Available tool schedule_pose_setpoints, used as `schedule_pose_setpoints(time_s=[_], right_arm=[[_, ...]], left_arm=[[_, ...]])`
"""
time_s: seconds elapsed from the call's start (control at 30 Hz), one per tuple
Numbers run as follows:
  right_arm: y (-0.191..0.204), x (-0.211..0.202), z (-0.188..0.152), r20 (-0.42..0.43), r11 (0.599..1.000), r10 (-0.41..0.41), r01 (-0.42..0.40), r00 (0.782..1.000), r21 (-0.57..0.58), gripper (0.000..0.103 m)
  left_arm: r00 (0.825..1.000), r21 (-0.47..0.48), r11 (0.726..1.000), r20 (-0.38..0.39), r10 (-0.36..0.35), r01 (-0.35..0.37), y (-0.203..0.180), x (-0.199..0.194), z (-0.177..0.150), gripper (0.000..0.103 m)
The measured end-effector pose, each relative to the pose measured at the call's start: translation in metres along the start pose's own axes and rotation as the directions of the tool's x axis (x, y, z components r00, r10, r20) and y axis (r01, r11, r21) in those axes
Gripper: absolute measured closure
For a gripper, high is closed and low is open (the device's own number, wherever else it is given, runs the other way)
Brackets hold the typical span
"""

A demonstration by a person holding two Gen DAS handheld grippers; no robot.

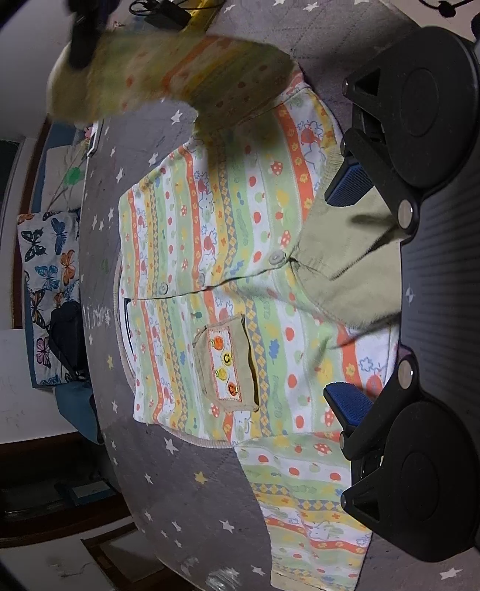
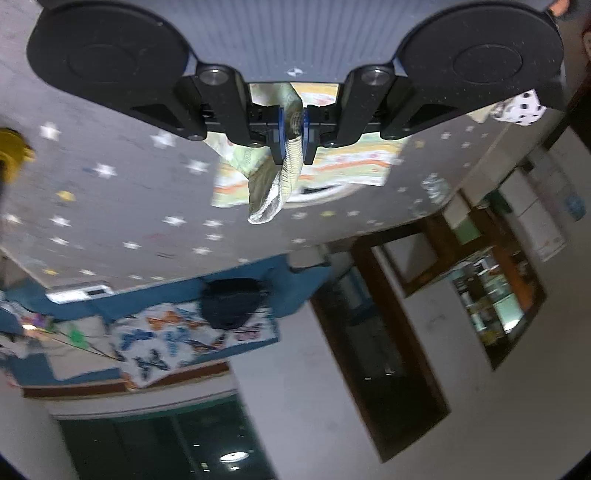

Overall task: Fold clothes
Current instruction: 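Fold the held sleeve across the shirt body and open the right gripper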

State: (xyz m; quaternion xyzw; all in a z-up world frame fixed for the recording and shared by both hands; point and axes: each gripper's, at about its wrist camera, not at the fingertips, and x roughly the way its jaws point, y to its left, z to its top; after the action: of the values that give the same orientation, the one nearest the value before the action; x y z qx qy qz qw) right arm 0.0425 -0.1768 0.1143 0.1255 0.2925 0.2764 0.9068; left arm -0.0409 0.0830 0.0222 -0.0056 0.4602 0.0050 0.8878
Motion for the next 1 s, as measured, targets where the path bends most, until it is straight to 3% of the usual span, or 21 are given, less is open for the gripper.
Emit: schedule_pose_setpoints(time_s=[0.23,0.47,0.67,0.77,0.87,1.0], right_arm=[[0.067,0.044,-0.002,-0.035,0.993,0.100,-0.101,0.994,-0.053,0.095],[0.119,0.083,-0.030,-0.077,0.985,0.143,-0.150,0.987,-0.091,0.095],[0.144,0.100,-0.068,-0.183,0.969,0.190,-0.214,0.965,-0.124,0.082],[0.133,0.088,-0.075,-0.203,0.970,0.159,-0.191,0.966,-0.149,0.081],[0.103,0.076,-0.084,-0.223,0.981,0.046,-0.086,0.974,-0.175,0.081],[0.059,0.071,-0.101,-0.257,0.979,-0.105,0.054,0.961,-0.198,0.081]], left_arm=[[1.000,-0.038,0.999,0.016,-0.015,0.016,0.021,-0.003,-0.007,0.000],[1.000,-0.071,0.997,0.022,-0.020,0.022,0.037,-0.004,-0.013,0.000],[1.000,-0.090,0.996,0.026,-0.011,0.013,0.049,-0.005,-0.015,0.000],[1.000,-0.107,0.994,0.027,-0.009,0.012,0.057,-0.005,-0.015,0.000],[0.999,-0.126,0.992,0.030,-0.012,0.016,0.063,-0.007,-0.013,0.000],[0.999,-0.123,0.992,0.053,-0.012,0.018,0.063,-0.017,-0.010,0.000]])
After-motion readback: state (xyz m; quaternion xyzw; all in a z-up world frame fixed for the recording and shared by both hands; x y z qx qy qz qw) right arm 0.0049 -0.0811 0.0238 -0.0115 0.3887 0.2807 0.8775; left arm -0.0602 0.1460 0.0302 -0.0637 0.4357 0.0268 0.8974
